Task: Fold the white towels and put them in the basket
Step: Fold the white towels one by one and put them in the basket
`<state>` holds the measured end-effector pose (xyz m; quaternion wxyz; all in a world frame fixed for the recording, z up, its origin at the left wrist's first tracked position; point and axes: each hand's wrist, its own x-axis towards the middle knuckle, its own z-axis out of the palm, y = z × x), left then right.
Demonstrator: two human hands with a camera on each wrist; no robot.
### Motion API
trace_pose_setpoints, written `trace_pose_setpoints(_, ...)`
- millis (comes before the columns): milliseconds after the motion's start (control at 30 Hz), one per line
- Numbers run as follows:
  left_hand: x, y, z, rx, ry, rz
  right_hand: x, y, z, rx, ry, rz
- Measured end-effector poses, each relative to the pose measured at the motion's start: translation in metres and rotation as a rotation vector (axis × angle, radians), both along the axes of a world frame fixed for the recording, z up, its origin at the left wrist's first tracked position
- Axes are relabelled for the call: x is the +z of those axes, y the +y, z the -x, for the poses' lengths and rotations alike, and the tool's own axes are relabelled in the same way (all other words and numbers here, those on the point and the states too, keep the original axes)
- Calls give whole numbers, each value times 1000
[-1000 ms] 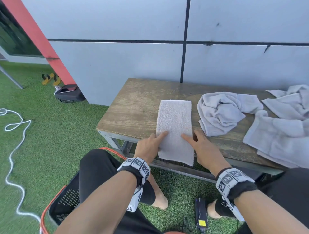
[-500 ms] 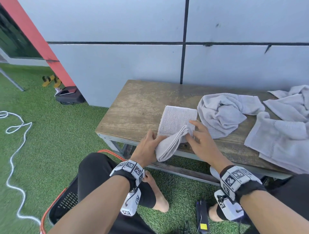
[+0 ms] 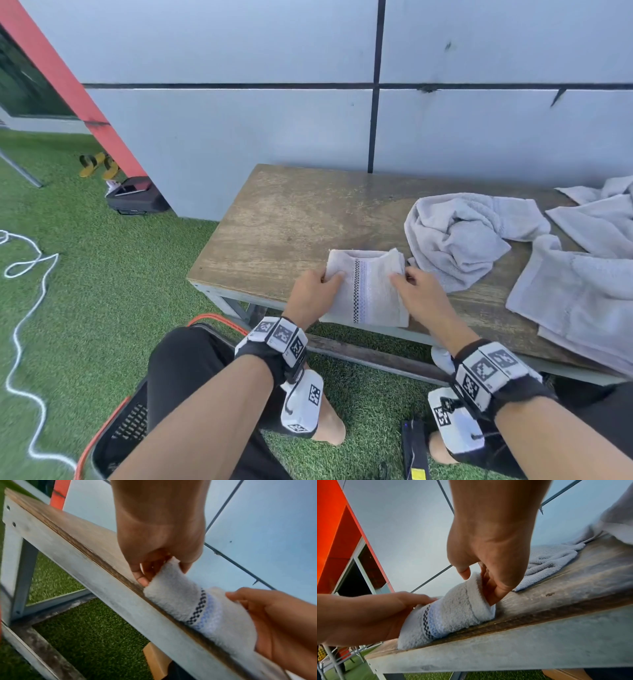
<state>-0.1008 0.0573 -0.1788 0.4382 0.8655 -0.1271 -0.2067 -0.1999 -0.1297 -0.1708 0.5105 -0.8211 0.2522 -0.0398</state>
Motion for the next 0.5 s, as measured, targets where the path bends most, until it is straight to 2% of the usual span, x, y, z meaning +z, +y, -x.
trace_pose_setpoints(267,-8,-13,-6,37,-248,-190,-20,-7,-12,-66,98,89)
trace_pose_setpoints(500,-13,-22,-4,63,-318,-386,-20,-4,-16,-90,136,152)
